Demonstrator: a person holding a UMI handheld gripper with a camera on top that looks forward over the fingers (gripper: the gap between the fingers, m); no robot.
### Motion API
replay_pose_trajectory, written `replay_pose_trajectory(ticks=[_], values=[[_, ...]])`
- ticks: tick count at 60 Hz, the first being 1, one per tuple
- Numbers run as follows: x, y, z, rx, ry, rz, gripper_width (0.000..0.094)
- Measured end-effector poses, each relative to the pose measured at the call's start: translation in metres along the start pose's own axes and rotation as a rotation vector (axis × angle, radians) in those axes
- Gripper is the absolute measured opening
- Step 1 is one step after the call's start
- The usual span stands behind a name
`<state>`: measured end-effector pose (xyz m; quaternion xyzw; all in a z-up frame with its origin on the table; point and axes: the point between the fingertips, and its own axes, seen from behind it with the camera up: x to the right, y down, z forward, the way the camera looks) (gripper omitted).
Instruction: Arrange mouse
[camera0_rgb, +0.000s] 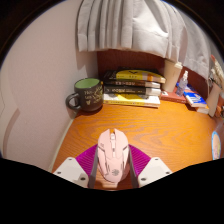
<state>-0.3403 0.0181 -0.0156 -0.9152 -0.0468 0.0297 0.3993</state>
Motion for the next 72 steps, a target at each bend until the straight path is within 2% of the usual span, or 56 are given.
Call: replay_pose_trajectory(ticks=[12,23,27,31,40,46,52,57,66,72], values=[[0.001,0.002,0.002,-0.067,0.018,-0.013,0.0374],[0.004,-0.008,-0.002,-0.102,-0.031,0.003,0.0371],[0.020,-0.032,-0.019,-0.068,-0.046,0.031,0.0372],[0.049,-0.073,-0.049,0.003,-0.047,0.043,0.0371],[0.162,-0.180,-0.152,0.219,-0.001,0.059,0.0377],[0.255,-0.206,-0.202,0.283,0.043,0.049,0.0375],[0.348,-0.198,-0.226,0.295,0.089,0.035,0.0371],[0.415,-0.168,-0.223,0.278,0.112,0.055,0.0370],[0.510,-0.076,-0.186,0.103,0.177,0.080,0.0367],[0.533,-0.009,-0.156,-0.018,0.156,0.117,0.0368]])
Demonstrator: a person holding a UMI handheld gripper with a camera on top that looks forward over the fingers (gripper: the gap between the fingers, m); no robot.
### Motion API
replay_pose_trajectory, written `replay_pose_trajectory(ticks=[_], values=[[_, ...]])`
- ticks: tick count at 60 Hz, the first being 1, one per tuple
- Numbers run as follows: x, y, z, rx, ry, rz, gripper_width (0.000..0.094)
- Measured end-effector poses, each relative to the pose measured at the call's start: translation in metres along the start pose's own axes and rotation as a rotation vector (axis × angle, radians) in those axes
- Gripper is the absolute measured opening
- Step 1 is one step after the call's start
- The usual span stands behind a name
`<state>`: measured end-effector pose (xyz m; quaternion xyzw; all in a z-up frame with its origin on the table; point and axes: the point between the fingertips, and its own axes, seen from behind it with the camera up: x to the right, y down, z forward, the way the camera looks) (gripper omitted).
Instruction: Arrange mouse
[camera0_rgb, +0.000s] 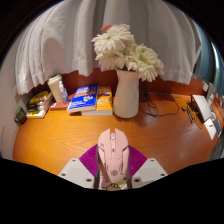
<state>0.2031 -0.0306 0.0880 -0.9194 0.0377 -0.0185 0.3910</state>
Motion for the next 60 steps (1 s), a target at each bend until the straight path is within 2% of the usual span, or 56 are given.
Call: replay_pose_trajectory(ticks=[10,16,18,32,38,41,49,60], values=[[0.008,0.078,0.036,-0.144,-0.038,0.005,0.0367],[0.002,0.097,0.043,-0.174,-0.065,0.003,0.0400],[0.002,0.093,0.045,-0.145,-0.065,-0.001,0.0408],[0.002,0.098,0.048,-0.150,-0.060,-0.046,0.0546],[0.007,0.099,0.044,-0.164,-0.037,-0.073,0.0742],[0.004,0.098,0.041,-0.171,-0.049,-0.083,0.0801],[0.002,0.079,0.012,-0.127,-0.044,-0.068,0.0812],[-0.013,0.043,-0.070,-0.033,-0.045,-0.048,0.0810]])
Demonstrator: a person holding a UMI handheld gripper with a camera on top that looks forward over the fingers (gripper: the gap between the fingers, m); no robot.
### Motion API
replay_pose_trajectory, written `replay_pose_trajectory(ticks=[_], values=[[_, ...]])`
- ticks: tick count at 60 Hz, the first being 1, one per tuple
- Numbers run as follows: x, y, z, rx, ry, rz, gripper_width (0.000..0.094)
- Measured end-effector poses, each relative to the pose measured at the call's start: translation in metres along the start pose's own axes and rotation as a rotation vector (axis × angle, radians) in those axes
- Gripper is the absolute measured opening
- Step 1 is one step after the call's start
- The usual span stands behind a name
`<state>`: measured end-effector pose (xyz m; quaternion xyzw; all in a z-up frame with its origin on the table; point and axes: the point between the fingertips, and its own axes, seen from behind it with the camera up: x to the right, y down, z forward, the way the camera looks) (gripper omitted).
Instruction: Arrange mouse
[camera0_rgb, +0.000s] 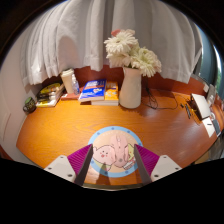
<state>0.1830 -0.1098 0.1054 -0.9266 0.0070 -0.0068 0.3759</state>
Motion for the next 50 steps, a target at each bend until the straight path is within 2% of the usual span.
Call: replay_pose_trajectory(ticks=[11,20,50], values=[[-0.025,-0.016,-0.083,0.100,0.014,0.004,0.0818],[-0.053,-0.012,-0.126,0.164,-0.013,0.020,0.0815],[-0.124,0.039,-0.172,0.150,-0.050,-0.059,0.0815]])
